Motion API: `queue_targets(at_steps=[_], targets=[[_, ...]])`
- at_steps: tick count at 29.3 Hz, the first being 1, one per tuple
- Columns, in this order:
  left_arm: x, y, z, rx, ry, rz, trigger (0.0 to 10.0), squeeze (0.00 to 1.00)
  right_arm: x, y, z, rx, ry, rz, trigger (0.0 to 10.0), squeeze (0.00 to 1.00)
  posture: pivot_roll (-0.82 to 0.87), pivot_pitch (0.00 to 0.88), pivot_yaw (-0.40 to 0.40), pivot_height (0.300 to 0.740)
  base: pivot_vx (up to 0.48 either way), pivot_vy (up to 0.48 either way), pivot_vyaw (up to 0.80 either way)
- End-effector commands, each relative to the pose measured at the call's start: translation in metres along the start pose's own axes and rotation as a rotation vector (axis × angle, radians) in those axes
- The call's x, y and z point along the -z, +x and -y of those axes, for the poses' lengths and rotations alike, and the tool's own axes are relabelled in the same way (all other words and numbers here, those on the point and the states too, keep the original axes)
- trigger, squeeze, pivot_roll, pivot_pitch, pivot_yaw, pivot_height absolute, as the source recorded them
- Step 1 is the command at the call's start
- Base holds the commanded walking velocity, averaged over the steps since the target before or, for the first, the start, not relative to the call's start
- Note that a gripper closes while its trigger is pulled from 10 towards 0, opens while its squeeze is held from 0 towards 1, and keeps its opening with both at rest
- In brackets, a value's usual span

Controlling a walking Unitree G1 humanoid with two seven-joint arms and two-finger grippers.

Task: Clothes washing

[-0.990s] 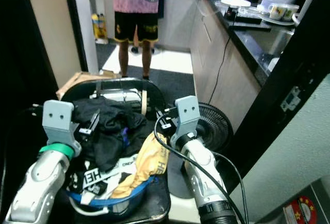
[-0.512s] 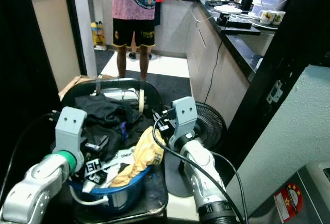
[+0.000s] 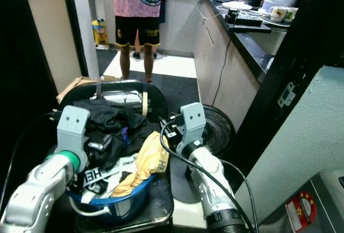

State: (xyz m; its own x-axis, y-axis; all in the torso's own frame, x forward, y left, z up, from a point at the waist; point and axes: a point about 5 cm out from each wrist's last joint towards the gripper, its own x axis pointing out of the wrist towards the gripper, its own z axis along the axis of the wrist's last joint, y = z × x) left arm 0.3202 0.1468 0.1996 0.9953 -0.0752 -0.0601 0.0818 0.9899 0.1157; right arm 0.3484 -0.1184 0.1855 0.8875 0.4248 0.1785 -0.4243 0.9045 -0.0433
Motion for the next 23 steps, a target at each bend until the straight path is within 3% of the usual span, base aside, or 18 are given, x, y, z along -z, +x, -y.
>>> queue_targets(at_steps=[1, 3, 5, 8, 23], targets=[[-0.012, 0.009, -0.005, -0.054, 0.006, 0.039, 10.0, 0.00, 0.004, 0.002, -0.001, -0.012, 0.019, -0.024, 10.0, 0.00, 0.02, 0.066, -0.020, 0.740, 0.000, 0.000, 0.00], [-0.026, 0.034, -0.004, -0.048, -0.016, 0.025, 10.0, 0.00, 0.004, 0.008, -0.004, -0.036, 0.025, -0.033, 10.0, 0.00, 0.01, 0.075, -0.022, 0.740, 0.000, 0.000, 0.00], [-0.026, 0.034, -0.004, -0.048, -0.016, 0.025, 10.0, 0.00, 0.004, 0.008, -0.004, -0.036, 0.025, -0.033, 10.0, 0.00, 0.01, 0.075, -0.022, 0.740, 0.000, 0.000, 0.00], [-0.021, 0.046, -0.003, -0.022, -0.046, -0.037, 10.0, 0.00, 0.005, 0.012, -0.007, -0.054, 0.028, -0.042, 10.0, 0.00, 0.01, 0.087, -0.020, 0.740, 0.000, 0.000, 0.00], [-0.022, 0.051, -0.005, 0.009, -0.037, -0.032, 10.0, 0.00, 0.007, 0.012, -0.012, -0.079, 0.021, -0.050, 10.0, 0.00, 0.01, 0.100, -0.019, 0.740, 0.000, 0.000, 0.00]])
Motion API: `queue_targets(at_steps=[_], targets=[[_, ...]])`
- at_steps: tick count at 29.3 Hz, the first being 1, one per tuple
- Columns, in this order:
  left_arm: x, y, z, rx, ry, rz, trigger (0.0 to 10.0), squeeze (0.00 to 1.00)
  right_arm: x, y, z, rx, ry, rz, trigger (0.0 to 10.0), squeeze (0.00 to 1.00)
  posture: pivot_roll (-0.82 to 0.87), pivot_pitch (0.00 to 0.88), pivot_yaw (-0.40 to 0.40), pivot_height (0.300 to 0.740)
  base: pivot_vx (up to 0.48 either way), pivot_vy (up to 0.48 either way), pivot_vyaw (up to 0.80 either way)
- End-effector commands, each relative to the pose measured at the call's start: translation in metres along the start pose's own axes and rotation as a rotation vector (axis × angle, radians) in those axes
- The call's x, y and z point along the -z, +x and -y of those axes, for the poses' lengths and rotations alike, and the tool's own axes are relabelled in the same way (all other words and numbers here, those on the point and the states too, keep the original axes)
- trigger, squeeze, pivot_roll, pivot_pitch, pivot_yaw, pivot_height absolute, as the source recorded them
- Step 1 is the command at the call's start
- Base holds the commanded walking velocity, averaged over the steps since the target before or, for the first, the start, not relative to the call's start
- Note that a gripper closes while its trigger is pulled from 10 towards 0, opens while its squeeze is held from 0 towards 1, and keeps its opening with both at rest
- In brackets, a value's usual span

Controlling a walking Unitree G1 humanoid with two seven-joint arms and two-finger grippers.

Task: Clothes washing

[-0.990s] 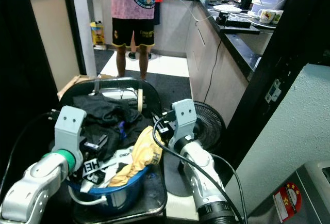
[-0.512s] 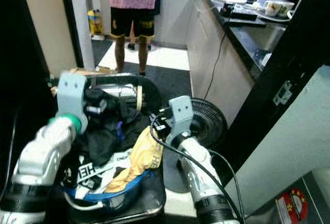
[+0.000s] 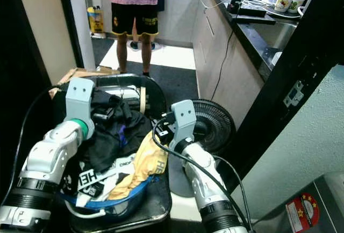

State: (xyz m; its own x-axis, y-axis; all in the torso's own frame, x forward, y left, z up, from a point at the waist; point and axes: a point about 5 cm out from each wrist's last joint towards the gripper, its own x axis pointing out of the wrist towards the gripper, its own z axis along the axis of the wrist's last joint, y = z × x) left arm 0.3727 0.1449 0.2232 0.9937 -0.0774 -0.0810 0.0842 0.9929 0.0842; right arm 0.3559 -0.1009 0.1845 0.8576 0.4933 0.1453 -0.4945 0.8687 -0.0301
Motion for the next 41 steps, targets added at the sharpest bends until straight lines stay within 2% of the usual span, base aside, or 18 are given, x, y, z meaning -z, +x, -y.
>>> queue_targets(at_steps=[1, 2, 3, 24, 30, 31, 35, 36, 40, 41], targets=[[0.004, 0.000, 0.000, 0.012, -0.008, -0.005, 10.0, 0.00, 0.004, -0.002, 0.000, -0.004, -0.004, -0.020, 10.0, 0.00, 0.01, 0.098, -0.020, 0.740, 0.000, 0.000, 0.00], [0.004, 0.000, 0.000, 0.012, -0.008, -0.005, 10.0, 0.00, 0.004, -0.002, 0.000, -0.004, -0.004, -0.020, 10.0, 0.00, 0.01, 0.098, -0.020, 0.740, 0.000, 0.000, 0.00], [0.004, 0.000, 0.001, 0.028, -0.015, 0.003, 0.0, 0.00, 0.005, -0.002, 0.000, -0.005, -0.003, -0.021, 10.0, 0.00, 0.01, 0.092, -0.022, 0.740, 0.000, 0.000, 0.00], [0.006, -0.001, -0.001, 0.084, -0.074, 0.006, 0.0, 0.00, 0.005, 0.000, 0.001, -0.004, -0.010, -0.017, 10.0, 0.00, 0.01, 0.089, -0.026, 0.740, 0.000, 0.000, 0.00], [0.003, -0.003, 0.001, 0.110, -0.084, 0.031, 0.0, 0.00, 0.004, 0.000, 0.001, -0.001, -0.007, -0.014, 10.0, 0.00, 0.01, 0.088, -0.026, 0.740, 0.000, 0.000, 0.00], [-0.005, -0.005, 0.004, 0.146, -0.103, 0.082, 0.0, 0.00, 0.004, 0.001, 0.002, 0.001, -0.006, -0.012, 10.0, 0.00, 0.01, 0.083, -0.026, 0.740, 0.000, 0.000, 0.00], [-0.005, -0.005, 0.004, 0.146, -0.103, 0.082, 0.0, 0.00, 0.004, 0.001, 0.002, 0.001, -0.006, -0.012, 10.0, 0.00, 0.01, 0.083, -0.026, 0.740, 0.000, 0.000, 0.00], [-0.044, -0.016, 0.015, 0.274, -0.226, 0.319, 0.0, 0.00, 0.002, 0.001, 0.003, 0.009, -0.002, -0.005, 10.0, 0.00, 0.01, 0.075, -0.026, 0.740, 0.000, 0.000, 0.00], [-0.044, -0.016, 0.015, 0.274, -0.226, 0.319, 0.0, 0.00, 0.002, 0.001, 0.003, 0.009, -0.002, -0.005, 10.0, 0.00, 0.01, 0.075, -0.026, 0.740, 0.000, 0.000, 0.00], [-0.089, -0.037, 0.022, 0.433, -0.366, 0.582, 0.0, 0.00, -0.001, 0.003, 0.005, 0.022, 0.007, 0.006, 10.0, 0.00, 0.01, 0.068, -0.024, 0.740, 0.000, 0.000, 0.00]])
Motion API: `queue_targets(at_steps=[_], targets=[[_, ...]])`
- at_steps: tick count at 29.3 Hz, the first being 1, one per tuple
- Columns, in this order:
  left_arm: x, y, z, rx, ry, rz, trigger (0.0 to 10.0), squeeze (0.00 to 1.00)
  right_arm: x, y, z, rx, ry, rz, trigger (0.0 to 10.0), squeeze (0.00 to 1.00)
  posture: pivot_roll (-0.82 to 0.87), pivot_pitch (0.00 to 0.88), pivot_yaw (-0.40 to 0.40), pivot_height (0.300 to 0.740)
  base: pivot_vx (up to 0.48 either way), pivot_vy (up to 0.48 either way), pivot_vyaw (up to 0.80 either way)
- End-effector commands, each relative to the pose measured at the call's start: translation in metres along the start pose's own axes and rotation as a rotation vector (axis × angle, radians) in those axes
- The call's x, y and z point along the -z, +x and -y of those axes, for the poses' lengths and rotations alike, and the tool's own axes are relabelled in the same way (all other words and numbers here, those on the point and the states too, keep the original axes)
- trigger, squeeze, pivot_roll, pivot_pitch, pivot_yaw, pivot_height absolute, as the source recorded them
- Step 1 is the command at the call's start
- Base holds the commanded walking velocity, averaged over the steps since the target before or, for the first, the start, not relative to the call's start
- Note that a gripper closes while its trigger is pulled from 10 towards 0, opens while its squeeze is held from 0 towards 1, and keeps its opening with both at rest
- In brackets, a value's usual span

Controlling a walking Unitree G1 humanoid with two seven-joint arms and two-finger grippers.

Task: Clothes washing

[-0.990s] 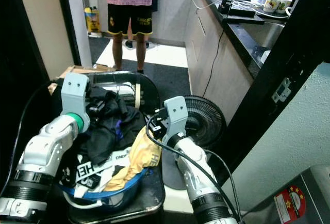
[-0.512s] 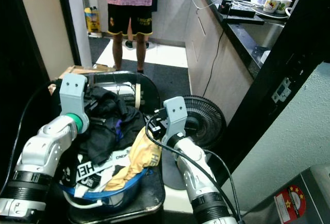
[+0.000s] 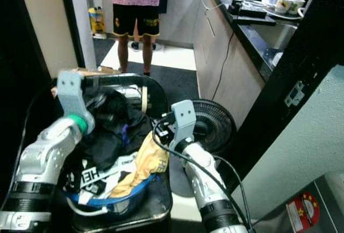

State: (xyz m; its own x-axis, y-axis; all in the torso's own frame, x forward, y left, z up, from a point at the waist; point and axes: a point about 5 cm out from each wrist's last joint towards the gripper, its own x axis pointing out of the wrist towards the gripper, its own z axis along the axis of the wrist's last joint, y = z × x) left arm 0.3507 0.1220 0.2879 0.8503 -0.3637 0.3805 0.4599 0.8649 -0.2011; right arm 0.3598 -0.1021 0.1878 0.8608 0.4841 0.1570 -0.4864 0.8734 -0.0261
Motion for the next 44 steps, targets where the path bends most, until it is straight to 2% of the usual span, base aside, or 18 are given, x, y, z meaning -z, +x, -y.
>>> queue_targets(at_steps=[1, 3, 4, 15, 16, 17, 18, 20, 21, 23, 25, 29, 31, 32, 33, 34, 40, 44], targets=[[-0.023, 0.002, 0.014, 0.094, -0.017, 0.123, 0.0, 0.00, 0.002, 0.000, 0.002, 0.012, 0.005, -0.006, 10.0, 0.00, 0.01, 0.068, -0.024, 0.740, 0.000, 0.000, 0.00], [-0.023, 0.002, 0.014, 0.094, -0.017, 0.123, 0.0, 0.00, 0.002, 0.000, 0.002, 0.012, 0.005, -0.006, 10.0, 0.00, 0.01, 0.068, -0.024, 0.740, 0.000, 0.000, 0.00], [-0.074, -0.005, 0.043, 0.333, -0.169, 0.393, 0.0, 0.00, -0.001, 0.002, 0.004, 0.025, 0.019, 0.009, 10.0, 0.00, 0.01, 0.065, -0.025, 0.740, 0.000, 0.000, 0.00], [-0.064, -0.005, 0.045, 0.359, -0.141, 0.328, 0.0, 0.00, -0.002, 0.002, 0.003, 0.021, 0.024, 0.015, 10.0, 0.00, 0.01, 0.062, -0.026, 0.740, 0.000, 0.000, 0.00], [-0.053, -0.002, 0.040, 0.297, -0.063, 0.255, 0.0, 0.00, -0.003, 0.002, 0.003, 0.021, 0.024, 0.017, 10.0, 0.00, 0.01, 0.062, -0.026, 0.740, 0.000, 0.000, 0.00], [-0.053, -0.002, 0.040, 0.297, -0.063, 0.255, 0.0, 0.00, -0.003, 0.002, 0.003, 0.021, 0.024, 0.017, 10.0, 0.00, 0.01, 0.062, -0.026, 0.740, 0.000, 0.000, 0.00], [-0.040, 0.002, 0.031, 0.198, 0.050, 0.166, 0.0, 0.00, -0.004, 0.002, 0.003, 0.021, 0.024, 0.021, 10.0, 0.00, 0.01, 0.062, -0.026, 0.740, 0.000, 0.000, 0.00], [-0.040, 0.002, 0.031, 0.198, 0.050, 0.166, 0.0, 0.00, -0.004, 0.002, 0.003, 0.021, 0.024, 0.021, 10.0, 0.00, 0.01, 0.062, -0.026, 0.740, 0.000, 0.000, 0.00], [-0.027, 0.004, 0.015, 0.060, 0.184, 0.080, 0.0, 0.00, -0.005, 0.002, 0.004, 0.023, 0.027, 0.027, 10.0, 0.00, 0.01, 0.062, -0.025, 0.740, 0.000, 0.000, 0.00], [-0.027, 0.004, 0.015, 0.060, 0.184, 0.080, 0.0, 0.00, -0.005, 0.002, 0.004, 0.023, 0.027, 0.027, 10.0, 0.00, 0.01, 0.062, -0.025, 0.740, 0.000, 0.000, 0.00], [-0.015, -0.005, -0.022, -0.222, 0.367, -0.028, 0.0, 0.00, -0.006, 0.001, 0.004, 0.025, 0.031, 0.038, 10.0, 0.00, 0.01, 0.061, -0.022, 0.740, 0.000, 0.000, 0.00], [-0.015, -0.021, -0.044, -0.391, 0.393, -0.061, 0.0, 0.00, -0.008, -0.001, 0.004, 0.031, 0.028, 0.052, 10.0, 0.00, 0.01, 0.061, -0.022, 0.740, 0.000, 0.000, 0.00], [-0.015, -0.021, -0.044, -0.391, 0.393, -0.061, 0.0, 0.00, -0.008, -0.001, 0.004, 0.031, 0.028, 0.052, 10.0, 0.00, 0.01, 0.061, -0.022, 0.740, 0.000, 0.000, 0.00], [-0.014, -0.029, -0.049, -0.434, 0.390, -0.075, 4.9, 0.00, -0.011, -0.002, 0.006, 0.045, 0.025, 0.069, 10.0, 0.00, 0.01, 0.060, -0.023, 0.740, 0.000, 0.000, 0.00], [-0.014, -0.029, -0.049, -0.434, 0.390, -0.075, 4.9, 0.00, -0.011, -0.002, 0.006, 0.045, 0.025, 0.069, 10.0, 0.00, 0.01, 0.060, -0.023, 0.740, 0.000, 0.000, 0.00], [-0.013, -0.036, -0.052, -0.462, 0.375, -0.088, 10.0, 0.00, -0.014, -0.002, 0.007, 0.060, 0.026, 0.083, 10.0, 0.00, 0.01, 0.058, -0.021, 0.740, 0.000, 0.000, 0.00], [-0.012, -0.044, -0.054, -0.481, 0.354, -0.089, 10.0, 0.00, -0.019, -0.002, 0.010, 0.087, 0.033, 0.107, 10.0, 0.00, 0.01, 0.059, -0.020, 0.740, 0.000, 0.000, 0.00], [-0.023, -0.044, -0.052, -0.521, 0.425, 0.065, 10.0, 0.00, -0.024, -0.002, 0.012, 0.113, 0.055, 0.125, 10.0, 0.00, 0.02, 0.054, -0.022, 0.740, 0.000, 0.000, 0.00]])
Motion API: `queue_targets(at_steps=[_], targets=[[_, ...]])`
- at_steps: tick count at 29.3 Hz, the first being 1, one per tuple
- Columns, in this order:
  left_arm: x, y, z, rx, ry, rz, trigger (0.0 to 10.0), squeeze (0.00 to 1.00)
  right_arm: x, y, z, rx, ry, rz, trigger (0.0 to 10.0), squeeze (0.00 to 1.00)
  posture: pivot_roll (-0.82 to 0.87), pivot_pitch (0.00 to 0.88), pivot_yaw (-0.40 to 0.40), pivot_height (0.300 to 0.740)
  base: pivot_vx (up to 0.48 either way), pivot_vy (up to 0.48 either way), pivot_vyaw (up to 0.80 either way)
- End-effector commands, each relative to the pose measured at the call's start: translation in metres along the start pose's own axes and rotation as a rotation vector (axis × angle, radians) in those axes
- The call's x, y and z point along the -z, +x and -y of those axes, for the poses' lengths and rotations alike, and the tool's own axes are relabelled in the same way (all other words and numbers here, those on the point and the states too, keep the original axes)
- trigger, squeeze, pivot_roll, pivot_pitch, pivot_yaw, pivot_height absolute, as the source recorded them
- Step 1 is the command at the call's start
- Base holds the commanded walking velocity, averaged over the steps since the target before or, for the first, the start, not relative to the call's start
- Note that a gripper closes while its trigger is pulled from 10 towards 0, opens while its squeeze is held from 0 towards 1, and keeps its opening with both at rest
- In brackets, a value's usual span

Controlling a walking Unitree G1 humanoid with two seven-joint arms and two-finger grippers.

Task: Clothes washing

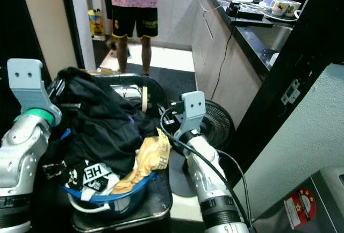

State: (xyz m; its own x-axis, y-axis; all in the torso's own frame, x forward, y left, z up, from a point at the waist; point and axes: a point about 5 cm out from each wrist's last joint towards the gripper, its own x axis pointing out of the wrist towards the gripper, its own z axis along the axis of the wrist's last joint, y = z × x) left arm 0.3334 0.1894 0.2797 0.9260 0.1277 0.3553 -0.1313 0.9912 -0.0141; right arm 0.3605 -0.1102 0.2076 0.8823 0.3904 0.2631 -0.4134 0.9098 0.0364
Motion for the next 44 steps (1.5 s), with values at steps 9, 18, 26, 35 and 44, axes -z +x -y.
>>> queue_targets(at_steps=[9, 18, 26, 35, 44], targets=[[0.009, -0.009, 0.009, 0.015, -0.040, -0.002, 10.0, 0.00, -0.004, -0.002, 0.004, 0.048, 0.021, 0.013, 10.0, 0.00, 0.01, 0.047, -0.018, 0.740, 0.000, 0.000, -0.53], [0.021, -0.020, 0.027, 0.145, 0.044, -0.082, 10.0, 0.00, -0.012, -0.001, 0.024, 0.187, 0.003, 0.031, 10.0, 0.00, 0.01, 0.050, -0.011, 0.740, 0.000, 0.000, -0.80], [0.017, -0.016, 0.023, 0.097, 0.062, -0.023, 10.0, 0.00, -0.014, -0.003, 0.031, 0.241, -0.021, 0.038, 10.0, 0.00, 0.02, 0.056, -0.012, 0.740, 0.000, 0.000, -0.80], [0.014, -0.015, 0.024, 0.110, 0.060, -0.011, 10.0, 0.00, -0.016, -0.004, 0.033, 0.259, -0.027, 0.042, 10.0, 0.00, 0.01, 0.053, -0.002, 0.740, 0.000, 0.000, -0.80], [0.012, -0.014, 0.025, 0.118, 0.053, -0.005, 10.0, 0.00, -0.021, -0.002, 0.033, 0.267, -0.022, 0.059, 10.0, 0.00, 0.01, 0.054, -0.002, 0.740, 0.000, 0.000, -0.80]])
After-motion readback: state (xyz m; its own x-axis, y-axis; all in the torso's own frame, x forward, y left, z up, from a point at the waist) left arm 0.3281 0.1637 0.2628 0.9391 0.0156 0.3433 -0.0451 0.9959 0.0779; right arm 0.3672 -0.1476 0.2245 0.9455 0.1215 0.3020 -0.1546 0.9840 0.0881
